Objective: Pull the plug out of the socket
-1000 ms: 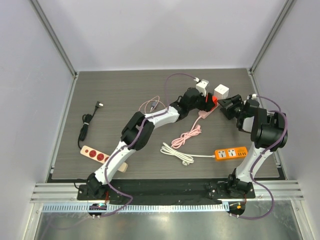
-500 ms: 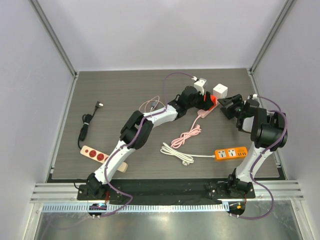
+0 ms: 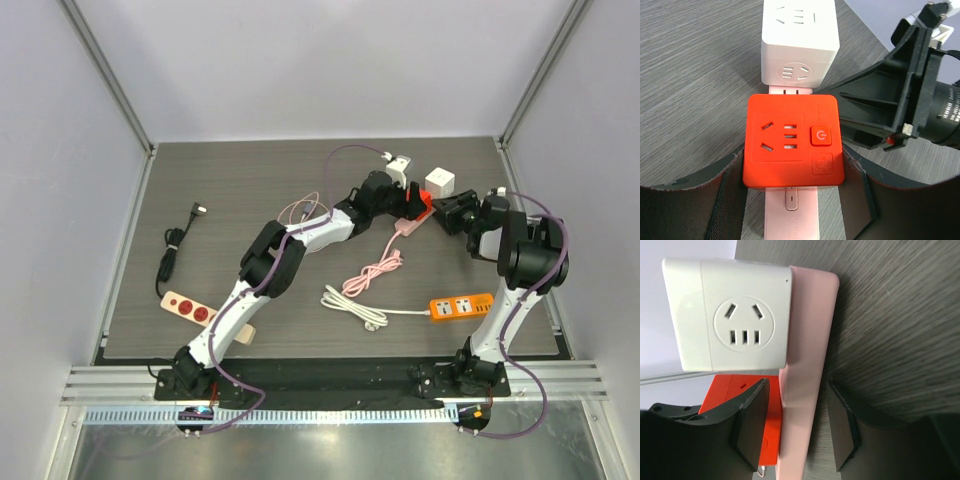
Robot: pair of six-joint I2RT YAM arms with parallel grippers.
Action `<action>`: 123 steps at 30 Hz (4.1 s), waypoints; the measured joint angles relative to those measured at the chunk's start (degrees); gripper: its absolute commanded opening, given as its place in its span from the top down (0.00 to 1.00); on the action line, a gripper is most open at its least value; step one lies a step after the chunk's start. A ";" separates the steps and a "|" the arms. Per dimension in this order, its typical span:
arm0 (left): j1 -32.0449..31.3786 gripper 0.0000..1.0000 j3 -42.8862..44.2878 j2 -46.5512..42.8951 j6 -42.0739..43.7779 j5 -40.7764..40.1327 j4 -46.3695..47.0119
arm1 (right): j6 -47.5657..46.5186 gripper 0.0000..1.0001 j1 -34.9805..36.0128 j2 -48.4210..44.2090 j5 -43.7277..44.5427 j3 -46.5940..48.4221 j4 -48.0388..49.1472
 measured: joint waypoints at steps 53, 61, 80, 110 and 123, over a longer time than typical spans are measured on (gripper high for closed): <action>0.22 1.00 1.84 -1.36 1.60 0.07 -8.22 | 4.48 0.99 0.57 6.49 -1.90 0.72 9.33; 2.47 1.00 -1.14 -1.36 -5.97 4.26 -3.02 | 4.42 0.99 0.74 6.23 -0.90 0.72 9.27; -1.16 1.00 0.26 -3.56 7.67 -3.96 -10.84 | 3.58 0.99 0.96 5.25 -1.18 0.57 6.67; 0.79 1.00 -3.67 -9.03 4.76 -1.09 -7.17 | 2.29 0.99 1.25 4.07 -0.66 0.79 4.61; 5.44 1.00 -2.38 -13.44 9.18 -10.05 -23.19 | 2.10 0.99 1.22 4.07 -0.90 0.92 4.42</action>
